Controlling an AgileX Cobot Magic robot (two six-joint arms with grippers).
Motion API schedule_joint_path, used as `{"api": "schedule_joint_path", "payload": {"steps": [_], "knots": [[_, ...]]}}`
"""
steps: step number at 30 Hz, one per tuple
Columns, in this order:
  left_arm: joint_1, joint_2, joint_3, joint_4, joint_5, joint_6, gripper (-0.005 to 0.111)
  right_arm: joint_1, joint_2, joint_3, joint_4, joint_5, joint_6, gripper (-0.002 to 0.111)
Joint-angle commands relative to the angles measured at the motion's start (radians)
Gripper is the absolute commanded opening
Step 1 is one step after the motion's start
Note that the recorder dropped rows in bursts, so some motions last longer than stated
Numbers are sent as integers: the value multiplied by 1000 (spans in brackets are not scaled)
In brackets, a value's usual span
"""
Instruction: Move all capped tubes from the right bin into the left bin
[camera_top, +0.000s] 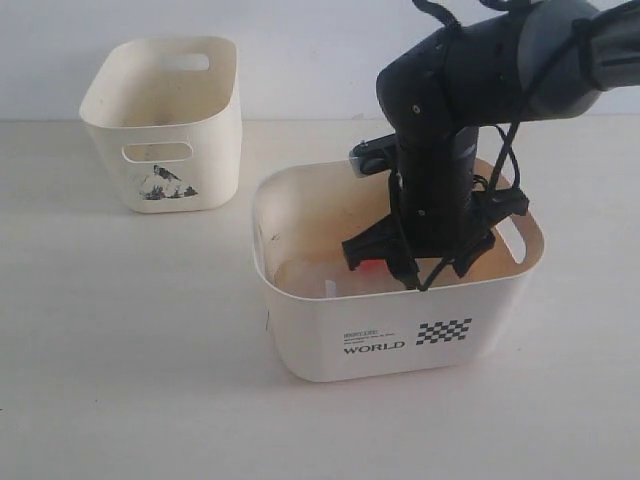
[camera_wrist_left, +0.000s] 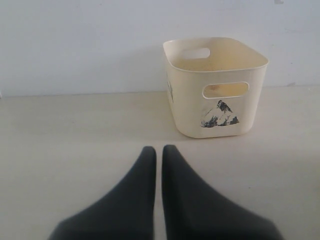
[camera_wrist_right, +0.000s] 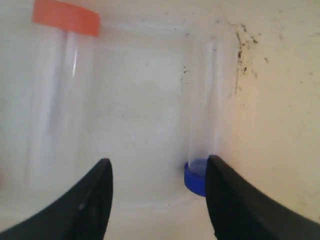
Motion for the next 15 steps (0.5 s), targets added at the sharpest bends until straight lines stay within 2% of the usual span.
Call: {"api": "schedule_joint_path", "payload": {"steps": [1, 4, 15], "knots": [[0, 0, -4, 2, 1, -10, 4, -4, 9, 4, 64, -37, -21, 51], [0, 0, -4, 2, 1, -10, 4, -4, 33, 4, 123, -43, -59, 51], [0, 0, -4, 2, 1, -10, 4, -23, 112, 4, 136, -48, -80, 51]]}}
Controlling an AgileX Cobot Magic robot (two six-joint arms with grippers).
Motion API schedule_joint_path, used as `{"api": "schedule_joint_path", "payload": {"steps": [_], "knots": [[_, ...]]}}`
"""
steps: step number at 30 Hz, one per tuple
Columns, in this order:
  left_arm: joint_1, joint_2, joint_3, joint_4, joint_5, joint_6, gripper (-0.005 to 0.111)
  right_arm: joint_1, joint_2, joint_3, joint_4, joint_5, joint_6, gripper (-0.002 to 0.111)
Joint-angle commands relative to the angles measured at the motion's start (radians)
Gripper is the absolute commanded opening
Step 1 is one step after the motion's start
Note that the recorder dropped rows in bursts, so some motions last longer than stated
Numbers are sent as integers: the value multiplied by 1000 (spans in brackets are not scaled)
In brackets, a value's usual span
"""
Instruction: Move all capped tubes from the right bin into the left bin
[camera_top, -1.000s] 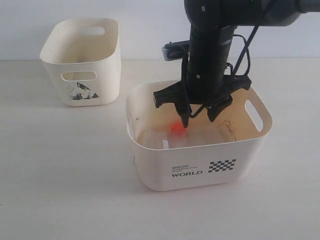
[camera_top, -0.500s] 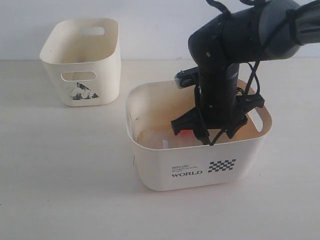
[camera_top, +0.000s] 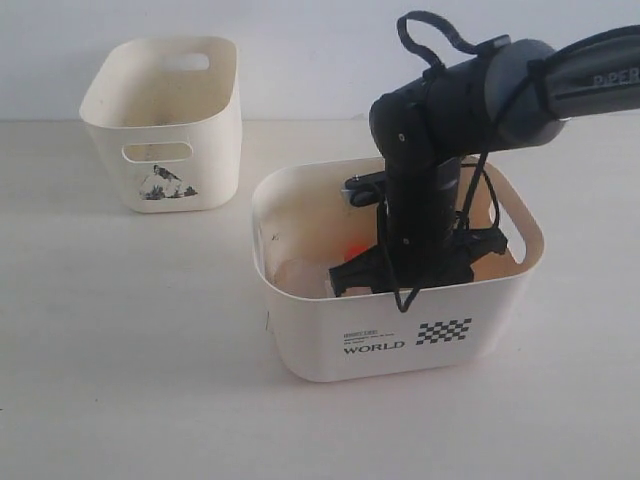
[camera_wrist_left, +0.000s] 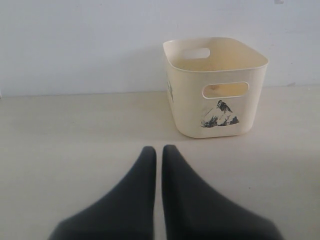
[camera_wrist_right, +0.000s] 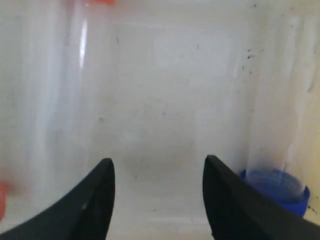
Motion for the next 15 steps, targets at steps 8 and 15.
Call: {"api": "schedule_joint_path", "payload": {"steps": [8, 15], "knots": [[0, 0, -4, 2, 1, -10, 4, -10, 32, -2, 15, -51, -40, 51], [0, 0, -4, 2, 1, -10, 4, -10, 30, -4, 24, -25, -42, 0]]}}
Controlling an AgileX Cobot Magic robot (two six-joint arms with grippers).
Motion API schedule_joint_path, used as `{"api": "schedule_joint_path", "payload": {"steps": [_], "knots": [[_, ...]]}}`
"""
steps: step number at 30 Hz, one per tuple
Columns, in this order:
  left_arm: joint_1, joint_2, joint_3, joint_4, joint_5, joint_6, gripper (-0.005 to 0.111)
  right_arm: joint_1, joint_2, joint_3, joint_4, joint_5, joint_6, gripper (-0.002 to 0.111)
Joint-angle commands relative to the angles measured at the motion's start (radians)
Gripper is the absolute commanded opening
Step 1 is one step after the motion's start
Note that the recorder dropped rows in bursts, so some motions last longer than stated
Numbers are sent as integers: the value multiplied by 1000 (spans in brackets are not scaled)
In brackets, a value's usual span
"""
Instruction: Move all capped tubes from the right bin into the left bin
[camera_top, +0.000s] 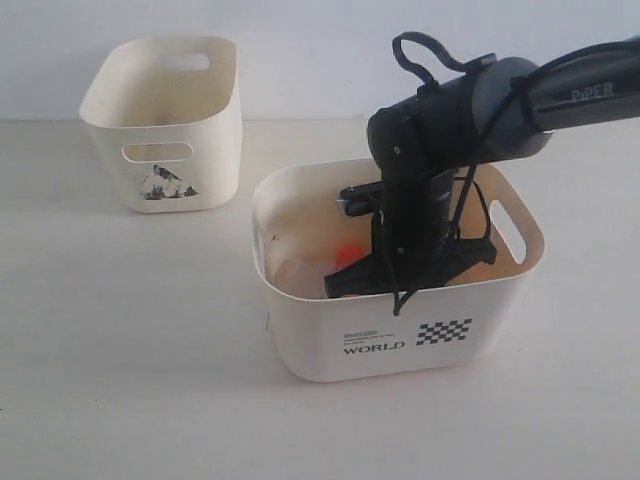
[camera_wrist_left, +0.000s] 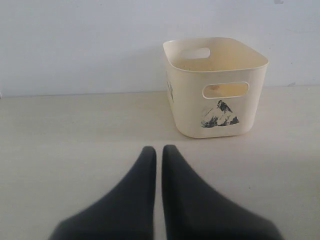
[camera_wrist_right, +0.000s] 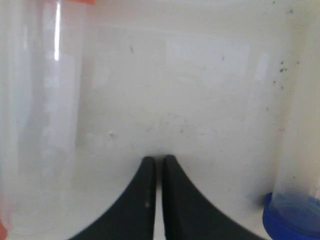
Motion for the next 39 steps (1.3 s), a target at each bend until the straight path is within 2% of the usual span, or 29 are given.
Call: {"api": "schedule_joint_path", "payload": {"steps": [1, 9, 15, 21, 24, 28, 30, 33, 37, 39], "knots": [[0, 0, -4, 2, 1, -10, 4, -4, -33, -9, -5, 19, -5, 0], [0, 0, -4, 2, 1, -10, 4, -4, -187, -130, -5, 59, 8, 0], [0, 0, -4, 2, 1, -10, 4, -4, -208, -192, -31, 100, 15, 0], [0, 0, -4, 2, 1, -10, 4, -4, -154, -187, -115, 270, 38, 3], [0, 0, -4, 2, 1, -10, 4, -4, -115, -187, -99, 286, 29, 19], [0, 0, -4, 2, 1, -10, 4, -4, -67, -187, -66, 286, 19, 53], [0, 0, -4, 2, 1, -10, 4, -4, -53, -187, -72, 286, 19, 62], [0, 0, -4, 2, 1, -10, 4, -4, -35, -187, -114, 286, 30, 60], [0, 0, -4, 2, 1, -10, 4, -4, -29, -187, -168, 286, 56, 47], [0, 0, -4, 2, 1, -10, 4, -4, -29, -187, -212, 286, 78, 46]]}}
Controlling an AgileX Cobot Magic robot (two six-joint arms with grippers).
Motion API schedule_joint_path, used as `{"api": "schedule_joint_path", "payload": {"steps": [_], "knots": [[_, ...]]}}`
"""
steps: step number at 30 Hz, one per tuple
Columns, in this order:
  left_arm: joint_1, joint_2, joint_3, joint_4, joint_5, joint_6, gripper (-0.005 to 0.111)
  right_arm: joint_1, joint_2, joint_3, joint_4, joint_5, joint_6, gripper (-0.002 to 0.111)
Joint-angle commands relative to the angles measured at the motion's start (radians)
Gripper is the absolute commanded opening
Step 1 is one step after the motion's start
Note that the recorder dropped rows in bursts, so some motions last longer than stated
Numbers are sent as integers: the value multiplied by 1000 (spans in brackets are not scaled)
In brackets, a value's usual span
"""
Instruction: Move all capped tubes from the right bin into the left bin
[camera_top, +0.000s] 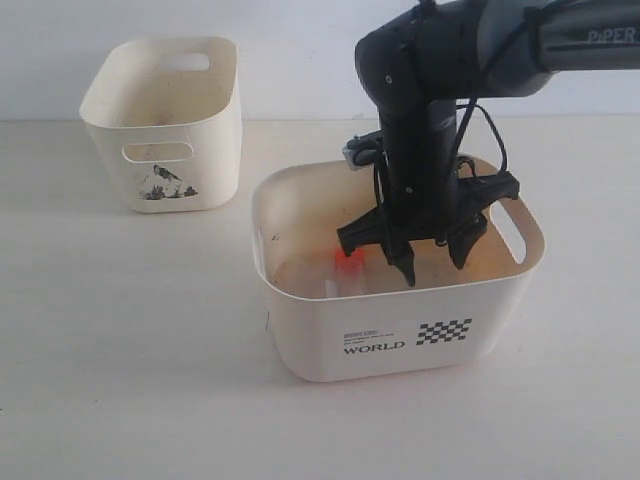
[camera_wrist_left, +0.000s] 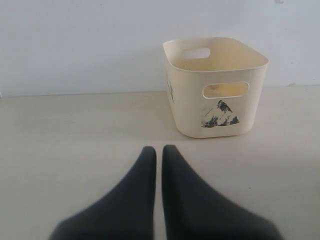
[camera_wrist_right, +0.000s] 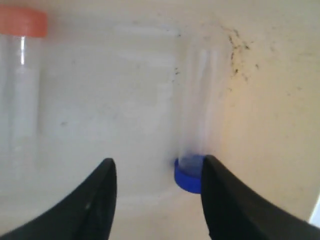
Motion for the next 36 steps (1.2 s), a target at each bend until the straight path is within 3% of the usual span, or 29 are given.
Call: {"api": "schedule_joint_path", "payload": {"steps": [1, 36], "knots": [[0, 0, -4, 2, 1, -10, 4, -4, 0, -1, -89, 6, 36, 46], [0, 0, -4, 2, 1, -10, 4, 7, -13, 58, -30, -55, 40, 46]]}}
